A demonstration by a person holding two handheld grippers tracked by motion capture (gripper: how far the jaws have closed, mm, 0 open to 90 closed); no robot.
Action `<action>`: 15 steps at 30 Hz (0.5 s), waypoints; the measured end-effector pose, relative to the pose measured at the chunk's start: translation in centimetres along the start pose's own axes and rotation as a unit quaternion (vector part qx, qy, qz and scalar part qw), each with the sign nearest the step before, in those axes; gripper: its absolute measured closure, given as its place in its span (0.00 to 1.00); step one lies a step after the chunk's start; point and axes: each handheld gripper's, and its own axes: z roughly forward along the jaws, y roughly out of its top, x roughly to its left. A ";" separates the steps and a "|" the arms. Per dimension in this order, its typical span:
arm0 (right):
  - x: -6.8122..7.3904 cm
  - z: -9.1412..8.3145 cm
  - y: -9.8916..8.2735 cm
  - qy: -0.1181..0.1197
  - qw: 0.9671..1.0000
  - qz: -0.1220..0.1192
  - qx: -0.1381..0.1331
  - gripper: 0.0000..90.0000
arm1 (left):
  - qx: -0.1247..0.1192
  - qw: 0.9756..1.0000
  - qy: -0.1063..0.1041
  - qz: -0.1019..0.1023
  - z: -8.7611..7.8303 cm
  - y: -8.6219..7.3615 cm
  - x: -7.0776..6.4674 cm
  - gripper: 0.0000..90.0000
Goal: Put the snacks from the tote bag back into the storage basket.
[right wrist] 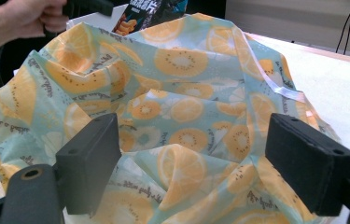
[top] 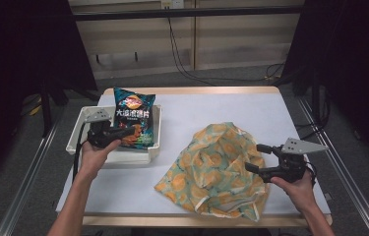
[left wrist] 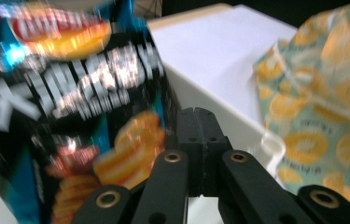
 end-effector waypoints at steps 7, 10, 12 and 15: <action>0.0 0.4 -0.2 0.000 1.000 0.000 0.007 0.19 | 0.041 0.999 0.009 -0.007 2.3 -1.9 1.0 1.00; -0.1 0.3 -0.2 0.000 1.000 -0.001 0.006 0.19 | 0.050 0.999 0.012 -0.009 2.9 -2.3 1.4 1.00; -0.1 0.2 -0.2 -0.001 1.000 0.000 0.005 0.19 | 0.054 0.998 0.016 -0.009 3.3 -2.4 1.6 1.00; 0.0 0.2 -0.2 -0.002 1.000 -0.002 0.006 0.19 | 0.057 0.998 0.014 -0.007 3.5 -2.6 1.9 1.00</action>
